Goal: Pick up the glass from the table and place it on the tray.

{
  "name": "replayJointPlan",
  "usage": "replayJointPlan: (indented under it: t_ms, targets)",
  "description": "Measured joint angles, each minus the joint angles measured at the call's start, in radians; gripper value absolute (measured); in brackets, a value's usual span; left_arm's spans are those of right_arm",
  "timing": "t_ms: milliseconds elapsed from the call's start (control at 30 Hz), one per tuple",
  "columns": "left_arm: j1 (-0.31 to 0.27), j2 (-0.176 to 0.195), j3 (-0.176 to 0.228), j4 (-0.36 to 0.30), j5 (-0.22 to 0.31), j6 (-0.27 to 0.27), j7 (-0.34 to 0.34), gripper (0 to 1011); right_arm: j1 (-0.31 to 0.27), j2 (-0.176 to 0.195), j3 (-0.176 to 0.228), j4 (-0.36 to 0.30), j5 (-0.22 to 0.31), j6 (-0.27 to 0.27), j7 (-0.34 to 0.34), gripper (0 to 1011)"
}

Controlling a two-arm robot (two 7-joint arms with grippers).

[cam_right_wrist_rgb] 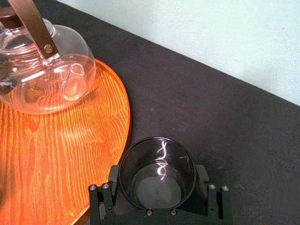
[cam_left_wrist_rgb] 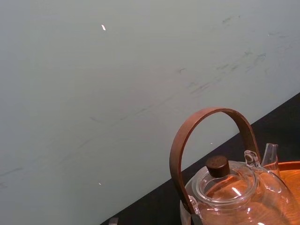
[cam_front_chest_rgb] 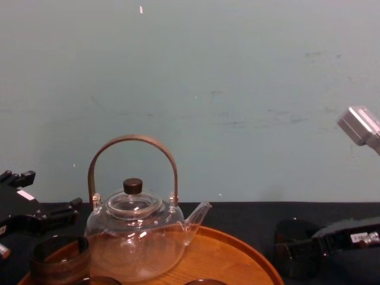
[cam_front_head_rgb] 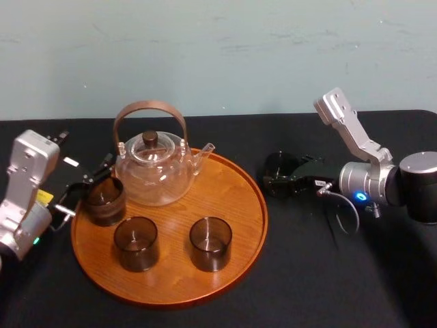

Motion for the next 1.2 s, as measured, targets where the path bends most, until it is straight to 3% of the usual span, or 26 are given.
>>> replayJointPlan:
  t_ms: [100, 300, 767, 1000, 1200]
  targets:
    - [0.000, 0.000, 0.000, 0.000, 0.000, 0.000, 0.000, 1001, 0.000, 0.000, 0.000, 0.000, 0.000, 0.000, 0.000, 1003]
    - [0.000, 0.000, 0.000, 0.000, 0.000, 0.000, 0.000, 1001, 0.000, 0.001, 0.001, 0.000, 0.002, 0.001, 0.000, 908]
    - [0.000, 0.000, 0.000, 0.000, 0.000, 0.000, 0.000, 1001, 0.000, 0.002, 0.001, 0.000, 0.004, 0.002, 0.000, 907]
    - [0.000, 0.000, 0.000, 0.000, 0.000, 0.000, 0.000, 1002, -0.023, 0.029, 0.025, -0.067, 0.026, 0.025, 0.015, 907]
    - [0.000, 0.000, 0.000, 0.000, 0.000, 0.000, 0.000, 1001, -0.046, 0.068, 0.050, -0.165, 0.057, 0.045, 0.021, 907]
